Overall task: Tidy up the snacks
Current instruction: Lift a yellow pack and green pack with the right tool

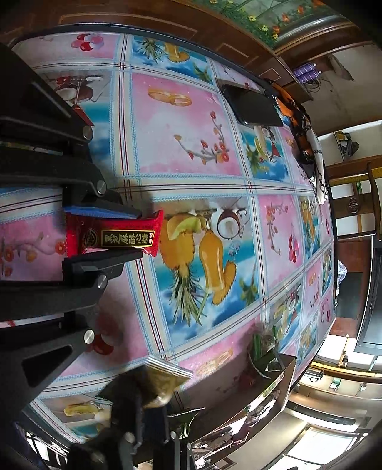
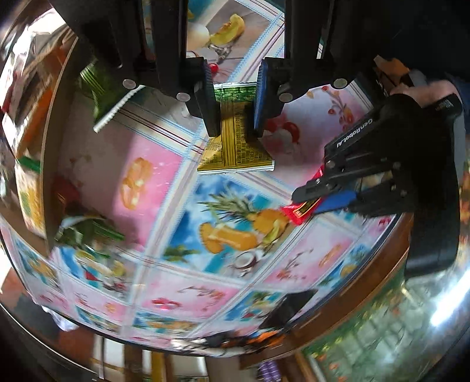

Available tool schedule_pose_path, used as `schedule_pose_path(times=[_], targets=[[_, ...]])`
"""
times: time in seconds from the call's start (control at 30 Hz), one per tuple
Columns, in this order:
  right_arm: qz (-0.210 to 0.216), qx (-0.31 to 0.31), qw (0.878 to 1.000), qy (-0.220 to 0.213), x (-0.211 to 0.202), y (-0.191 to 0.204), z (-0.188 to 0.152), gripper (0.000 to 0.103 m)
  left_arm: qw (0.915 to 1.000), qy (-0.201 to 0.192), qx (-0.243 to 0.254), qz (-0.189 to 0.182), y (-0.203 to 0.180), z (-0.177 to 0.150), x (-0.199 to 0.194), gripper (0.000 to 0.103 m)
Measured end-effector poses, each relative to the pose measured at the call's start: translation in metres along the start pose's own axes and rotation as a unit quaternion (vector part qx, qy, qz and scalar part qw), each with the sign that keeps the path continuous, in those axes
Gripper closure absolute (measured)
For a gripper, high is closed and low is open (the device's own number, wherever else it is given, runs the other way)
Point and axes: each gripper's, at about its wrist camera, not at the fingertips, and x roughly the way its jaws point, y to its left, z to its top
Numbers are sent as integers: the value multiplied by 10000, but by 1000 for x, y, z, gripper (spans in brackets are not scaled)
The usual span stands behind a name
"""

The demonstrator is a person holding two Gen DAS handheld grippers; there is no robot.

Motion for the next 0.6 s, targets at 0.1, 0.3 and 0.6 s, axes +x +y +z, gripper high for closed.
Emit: schedule_pose_path(times=[0.1, 0.3, 0.6], targets=[[4, 253, 9996, -156, -10, -7, 1, 78, 10000, -55, 57, 16, -2, 2, -3, 84], [70, 550, 9975, -438, -29, -13, 0, 78, 9996, -191, 175, 94, -7, 8, -11, 84], [128, 689, 9948, -746, -51, -19, -2, 78, 9984, -374, 318, 265, -12, 19, -24, 84]])
